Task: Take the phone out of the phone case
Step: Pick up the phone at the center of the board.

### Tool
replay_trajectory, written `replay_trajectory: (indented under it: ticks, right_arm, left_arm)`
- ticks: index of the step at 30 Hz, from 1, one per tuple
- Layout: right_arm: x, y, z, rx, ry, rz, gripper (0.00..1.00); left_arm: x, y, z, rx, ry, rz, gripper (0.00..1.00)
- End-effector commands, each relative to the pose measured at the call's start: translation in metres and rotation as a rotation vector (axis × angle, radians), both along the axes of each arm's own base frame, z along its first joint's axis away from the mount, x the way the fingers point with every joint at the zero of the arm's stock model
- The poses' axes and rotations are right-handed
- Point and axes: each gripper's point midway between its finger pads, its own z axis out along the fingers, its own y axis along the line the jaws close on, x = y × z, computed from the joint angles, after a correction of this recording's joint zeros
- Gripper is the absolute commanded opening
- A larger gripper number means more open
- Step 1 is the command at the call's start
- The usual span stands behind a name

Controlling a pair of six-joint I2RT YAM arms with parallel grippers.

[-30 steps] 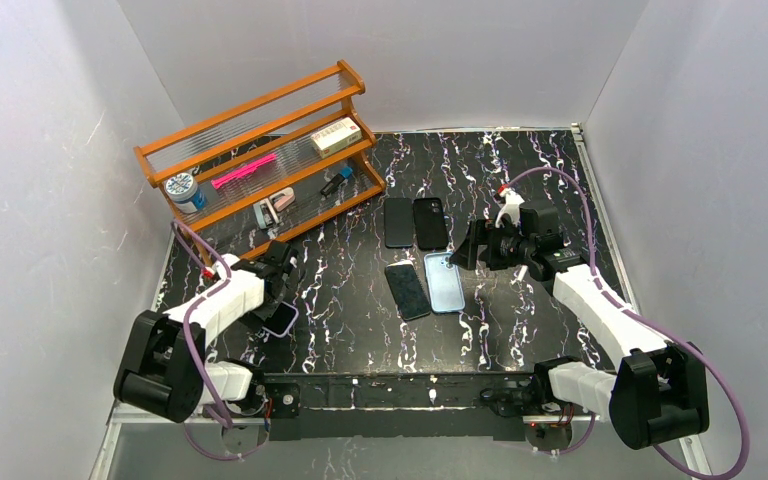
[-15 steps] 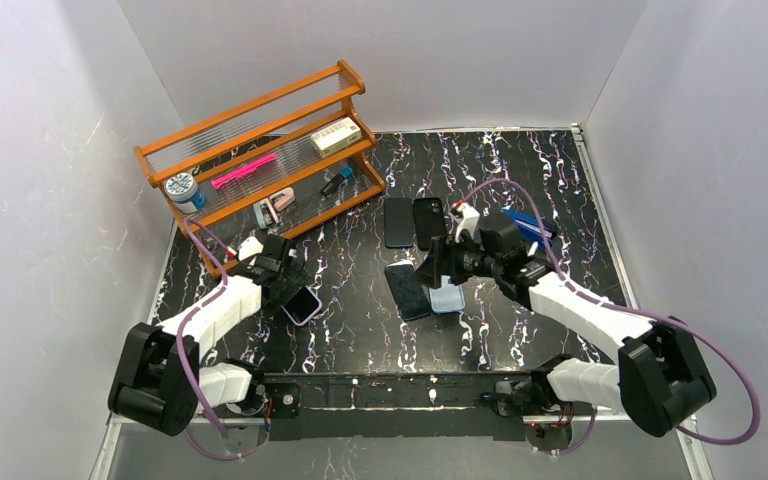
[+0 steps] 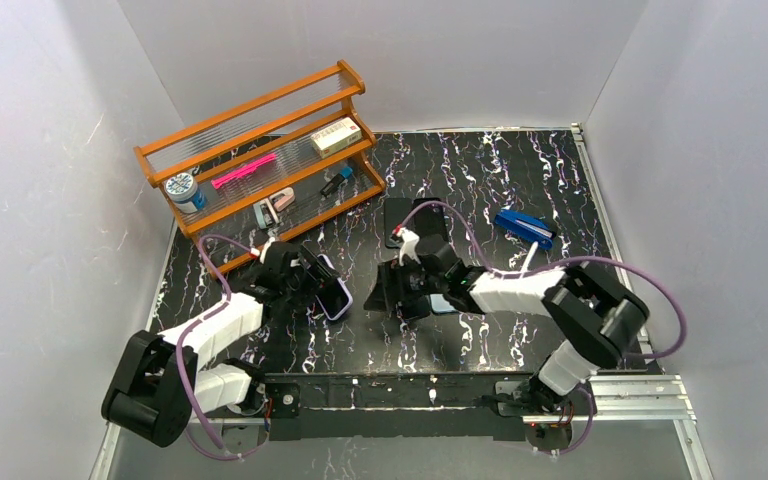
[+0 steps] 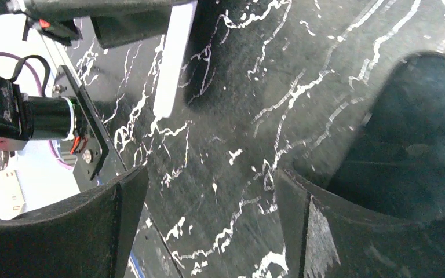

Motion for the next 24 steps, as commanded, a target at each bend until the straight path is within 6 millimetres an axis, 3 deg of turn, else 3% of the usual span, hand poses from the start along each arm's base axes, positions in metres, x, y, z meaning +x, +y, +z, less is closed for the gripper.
replay_trajectory:
  ticks: [1, 8, 12, 16, 21, 24]
  right_arm:
    - [0.017, 0.042, 0.021, 0.103, -0.067, -0.005, 0.86]
    - [0.018, 0.075, 0.015, 0.121, -0.041, 0.046, 0.79]
    - [0.020, 0.082, 0.014, 0.135, -0.032, 0.052, 0.59]
    - [0.017, 0.084, 0.018, 0.156, -0.022, 0.063, 0.32]
    - [0.013, 0.078, 0.034, 0.202, -0.018, 0.062, 0.01]
    - [0.016, 0.066, 0.045, 0.229, -0.028, 0.033, 0.01]
  left_arm:
    - [-0.017, -0.017, -0.009, -0.081, 0.041, -0.054, 0.01]
    - [-0.018, -0.024, -0.008, -0.092, 0.021, -0.071, 0.02]
    - [-0.019, -0.027, -0.005, -0.100, 0.003, -0.088, 0.03]
    - [-0.018, -0.028, -0.001, -0.111, -0.031, -0.095, 0.10]
    - [-0.012, -0.030, 0.015, -0.121, -0.121, -0.122, 0.41]
    - [-0.008, -0.028, 0.029, -0.114, -0.190, -0.134, 0.66]
